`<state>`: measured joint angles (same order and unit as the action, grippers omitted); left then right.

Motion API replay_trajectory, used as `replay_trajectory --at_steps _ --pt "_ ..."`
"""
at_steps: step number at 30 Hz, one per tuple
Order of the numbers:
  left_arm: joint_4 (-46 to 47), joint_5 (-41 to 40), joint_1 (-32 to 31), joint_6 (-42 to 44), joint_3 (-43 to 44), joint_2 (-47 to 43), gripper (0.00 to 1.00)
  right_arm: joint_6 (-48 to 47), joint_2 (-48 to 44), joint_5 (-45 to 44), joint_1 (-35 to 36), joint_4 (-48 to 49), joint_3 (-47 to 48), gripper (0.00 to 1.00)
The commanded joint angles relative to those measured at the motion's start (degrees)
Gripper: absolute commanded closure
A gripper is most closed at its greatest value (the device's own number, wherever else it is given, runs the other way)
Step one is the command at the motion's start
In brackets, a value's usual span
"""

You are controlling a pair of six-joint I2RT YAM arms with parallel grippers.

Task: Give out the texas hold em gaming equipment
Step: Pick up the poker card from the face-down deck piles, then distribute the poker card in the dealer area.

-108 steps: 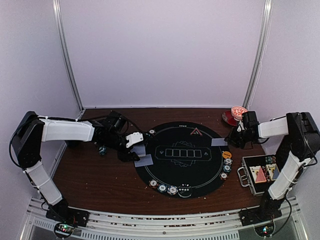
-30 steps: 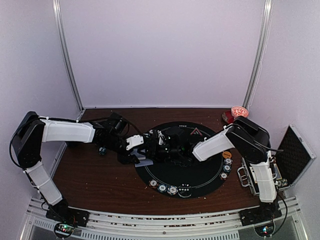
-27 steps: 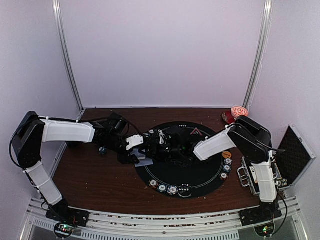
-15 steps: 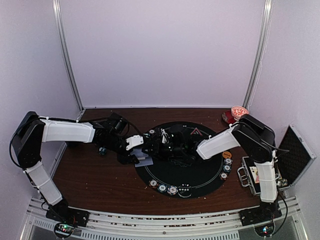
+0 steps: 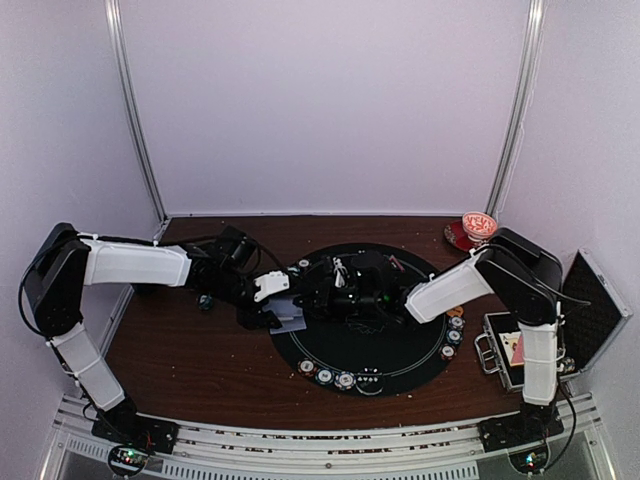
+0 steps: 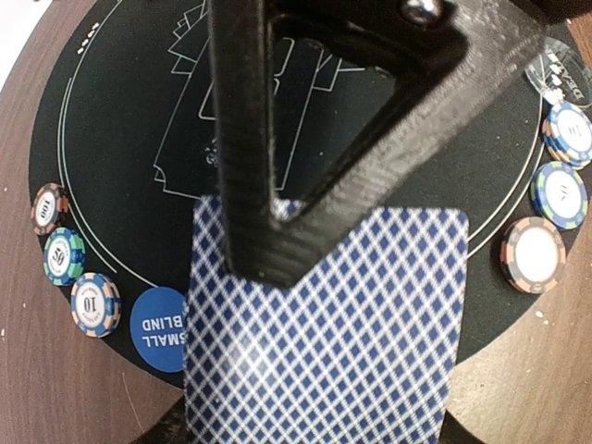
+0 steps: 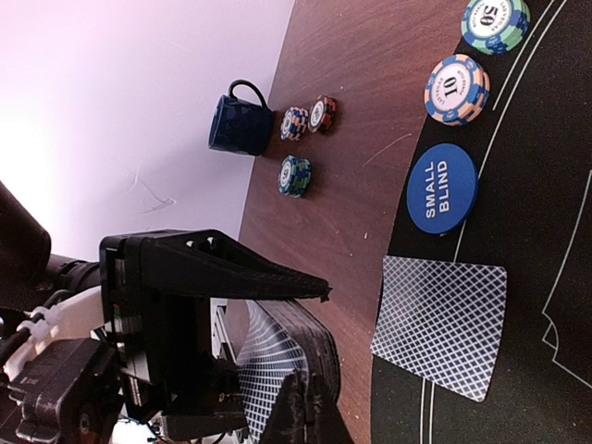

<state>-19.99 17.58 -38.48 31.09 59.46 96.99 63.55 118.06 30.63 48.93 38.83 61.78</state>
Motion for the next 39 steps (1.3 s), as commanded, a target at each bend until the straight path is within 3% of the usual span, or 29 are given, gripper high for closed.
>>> replay_trajectory --at_steps 1,11,21,28,33,39 --pt "1.66 0.25 0.02 0.64 0.13 -0.27 0.38 1.44 -3.82 -0.22 -0.59 3.35 -3.27 1.00" --pt "1.79 0.09 0.05 0.56 0.11 -0.21 0.38 4.60 -14.85 -8.13 -1.19 11.81 -18.02 1.00" --pt "1.89 -0.10 0.06 0.37 0.13 0.06 0.38 11.27 -30.43 -29.81 1.66 22.07 -43.08 1.00" --pt "1.88 -0.06 0.07 0.39 0.26 0.13 0.38 15.48 -44.68 -54.54 12.39 13.48 -53.81 1.00" --pt "1.88 -0.10 0.07 0.37 0.13 -0.06 0.38 20.65 -52.58 -68.77 21.17 0.11 -55.16 1.00" --pt "1.88 0.02 0.03 0.37 0.13 0.05 0.38 29.84 -58.16 -76.56 26.56 -9.63 -58.83 1.00"
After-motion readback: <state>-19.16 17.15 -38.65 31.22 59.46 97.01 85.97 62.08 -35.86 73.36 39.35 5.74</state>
